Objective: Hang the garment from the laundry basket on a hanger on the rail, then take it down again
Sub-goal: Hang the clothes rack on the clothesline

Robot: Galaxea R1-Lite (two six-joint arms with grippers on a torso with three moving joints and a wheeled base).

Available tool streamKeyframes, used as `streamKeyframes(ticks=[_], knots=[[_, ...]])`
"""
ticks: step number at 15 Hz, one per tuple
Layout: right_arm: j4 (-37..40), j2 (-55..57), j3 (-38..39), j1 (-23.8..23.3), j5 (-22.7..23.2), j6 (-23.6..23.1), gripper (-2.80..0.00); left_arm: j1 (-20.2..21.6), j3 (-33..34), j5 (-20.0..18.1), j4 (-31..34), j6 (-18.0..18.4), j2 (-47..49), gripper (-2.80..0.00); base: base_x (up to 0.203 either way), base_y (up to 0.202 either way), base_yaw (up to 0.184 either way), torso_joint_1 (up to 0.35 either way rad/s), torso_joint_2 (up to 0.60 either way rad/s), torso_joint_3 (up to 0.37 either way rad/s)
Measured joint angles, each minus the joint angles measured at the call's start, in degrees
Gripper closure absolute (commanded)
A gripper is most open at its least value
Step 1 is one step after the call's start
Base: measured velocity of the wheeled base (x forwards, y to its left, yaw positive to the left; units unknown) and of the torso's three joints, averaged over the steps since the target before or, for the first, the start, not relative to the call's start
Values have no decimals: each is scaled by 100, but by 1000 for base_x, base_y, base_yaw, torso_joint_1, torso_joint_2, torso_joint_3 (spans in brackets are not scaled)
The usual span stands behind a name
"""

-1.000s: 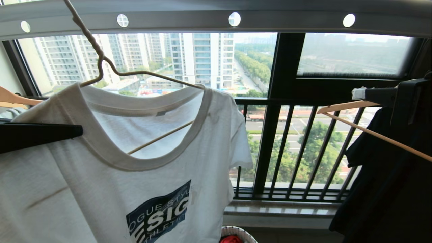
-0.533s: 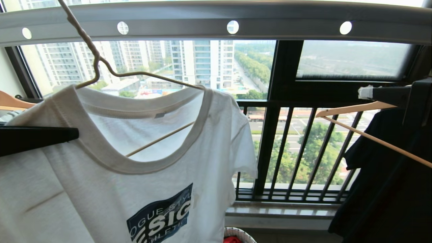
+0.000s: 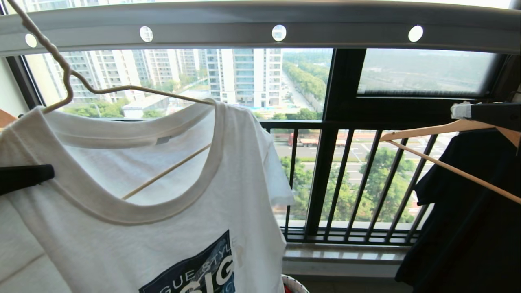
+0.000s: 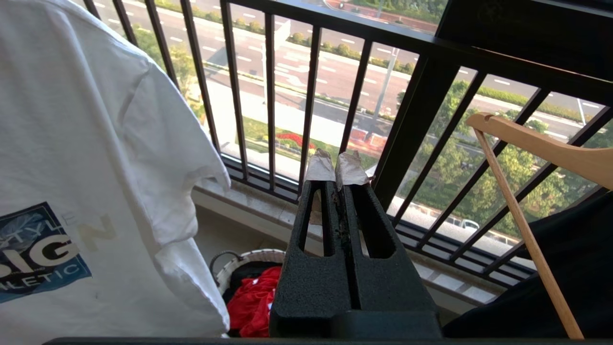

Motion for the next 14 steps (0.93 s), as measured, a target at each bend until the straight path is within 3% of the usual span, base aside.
streamKeyframes(ticks=[2, 6, 8, 14], knots=[[0, -15, -7, 0, 0, 0, 0, 9, 108, 521, -2, -79, -136, 0, 0, 0, 0, 0, 0, 0], [-1, -29, -7, 0, 11, 0, 0, 16, 224, 1097, 2, -113, -336, 0, 0, 0, 0, 0, 0, 0], [2, -33, 0, 0, 11, 2, 0, 16, 244, 1564, 2, -118, -382, 0, 0, 0, 0, 0, 0, 0], [6, -10, 4, 11, 9, 2, 0, 16, 430, 2191, 11, -107, -669, 0, 0, 0, 0, 0, 0, 0]])
